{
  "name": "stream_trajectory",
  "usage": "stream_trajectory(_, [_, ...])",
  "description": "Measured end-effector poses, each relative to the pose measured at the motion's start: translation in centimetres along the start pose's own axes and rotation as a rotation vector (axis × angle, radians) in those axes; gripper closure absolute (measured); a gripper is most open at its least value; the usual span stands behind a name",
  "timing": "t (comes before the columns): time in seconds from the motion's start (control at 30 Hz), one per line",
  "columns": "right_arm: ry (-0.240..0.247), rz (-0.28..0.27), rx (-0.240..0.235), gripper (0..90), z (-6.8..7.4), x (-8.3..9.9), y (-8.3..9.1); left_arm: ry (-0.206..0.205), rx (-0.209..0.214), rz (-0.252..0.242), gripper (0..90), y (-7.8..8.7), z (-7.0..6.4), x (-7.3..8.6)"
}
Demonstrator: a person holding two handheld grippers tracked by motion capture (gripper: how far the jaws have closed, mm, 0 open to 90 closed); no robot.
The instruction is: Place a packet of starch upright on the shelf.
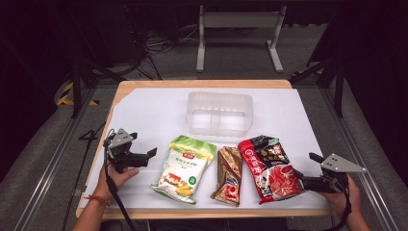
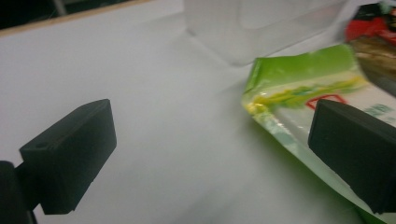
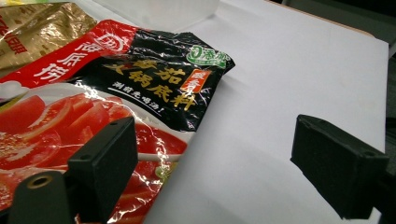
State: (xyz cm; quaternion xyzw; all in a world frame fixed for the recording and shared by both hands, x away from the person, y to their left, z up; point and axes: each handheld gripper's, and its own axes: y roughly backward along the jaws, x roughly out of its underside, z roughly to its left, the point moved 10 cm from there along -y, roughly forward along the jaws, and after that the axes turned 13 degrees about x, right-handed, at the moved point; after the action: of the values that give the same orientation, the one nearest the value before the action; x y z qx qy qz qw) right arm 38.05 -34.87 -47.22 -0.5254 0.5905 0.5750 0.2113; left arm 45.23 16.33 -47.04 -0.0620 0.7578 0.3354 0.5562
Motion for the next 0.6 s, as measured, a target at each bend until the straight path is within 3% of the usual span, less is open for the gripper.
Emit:
stream_trajectory(0.07, [0.0, 0.0, 0.0, 14.7, 0.0, 0.0, 0.0, -0.052, 0.012, -0.015, 1.1, 0.5, -0.4, -0.2])
stream_trajectory(0.13, [-0.002, 0.003, -0.001, 14.7, 0.0, 0.0, -0.1, -0.056, 0.071, -0.048, 1.2, 0.8, -1.0, -0.3])
stream_trajectory(0.2, [0.003, 0.002, -0.001, 14.6, 0.2, -0.1, -0.1, -0.056, 0.103, -0.029, 1.1, 0.7, -1.3, 0.0])
stream_trajectory(0.33, [0.009, 0.0, -0.007, 14.7, 0.4, -0.3, -0.2, -0.02, 0.179, 0.033, 2.7, 0.0, -1.8, 1.0])
stream_trajectory(0.5, [0.019, 0.01, -0.026, 14.9, 1.0, -0.3, -0.4, 0.071, 0.271, 0.13, 6.7, -1.9, -2.8, 2.0])
stream_trajectory(0.6, [0.024, 0.011, -0.036, 15.0, 1.2, -0.3, -0.4, 0.095, 0.333, 0.166, 10.3, -2.8, -3.3, 2.1])
